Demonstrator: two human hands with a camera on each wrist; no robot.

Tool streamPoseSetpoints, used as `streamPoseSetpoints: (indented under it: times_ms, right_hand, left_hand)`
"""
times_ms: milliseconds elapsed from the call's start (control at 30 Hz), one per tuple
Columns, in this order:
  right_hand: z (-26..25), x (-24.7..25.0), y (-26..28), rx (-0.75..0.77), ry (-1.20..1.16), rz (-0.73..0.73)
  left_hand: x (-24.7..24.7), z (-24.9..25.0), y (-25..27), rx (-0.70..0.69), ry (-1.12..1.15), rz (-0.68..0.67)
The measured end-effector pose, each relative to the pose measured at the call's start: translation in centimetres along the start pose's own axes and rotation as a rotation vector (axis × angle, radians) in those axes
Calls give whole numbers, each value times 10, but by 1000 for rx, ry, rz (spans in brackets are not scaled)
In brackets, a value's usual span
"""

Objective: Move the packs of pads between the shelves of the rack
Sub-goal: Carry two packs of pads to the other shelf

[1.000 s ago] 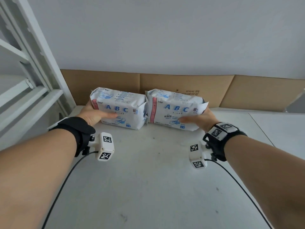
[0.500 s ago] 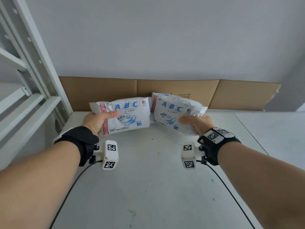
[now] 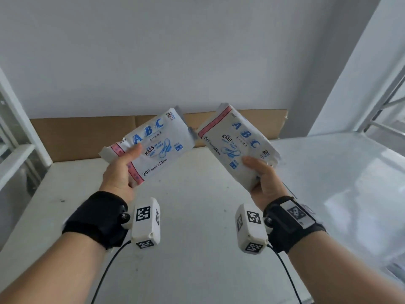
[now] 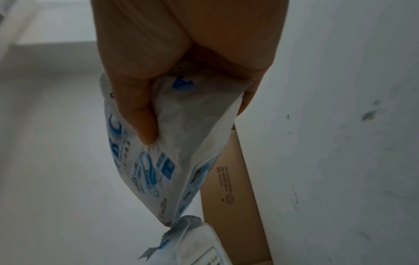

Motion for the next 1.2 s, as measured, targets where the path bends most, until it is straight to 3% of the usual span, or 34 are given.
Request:
streamPoseSetpoints:
  times_ms: [300, 633, 767, 1000, 1200]
  right_hand:
    - [-46, 120, 132, 122, -59, 49]
    - [-75, 307, 312, 120, -220, 234]
    - [-75, 371, 362, 123, -248, 312]
    - [-70, 466, 405, 148, -279, 444]
    - [-64, 542, 383, 112, -228, 538]
  left_hand:
    - [-86, -58, 120, 15, 43, -143]
    - [-189, -189, 314, 178, 117, -241]
    - [-228, -236, 369, 275, 93, -310]
    - [-287, -318, 409, 396, 43, -373]
    - [-337, -394, 402, 483, 16, -383]
Point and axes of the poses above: each hand's wrist, its own y-axis away from the middle knuckle, its own x-axis out of the back of the hand, z = x × y, the point moved 5 cm from there along -y, towards the middle knuckle, and after that the axes turned 14 degrees about y, right-handed, at the moved point
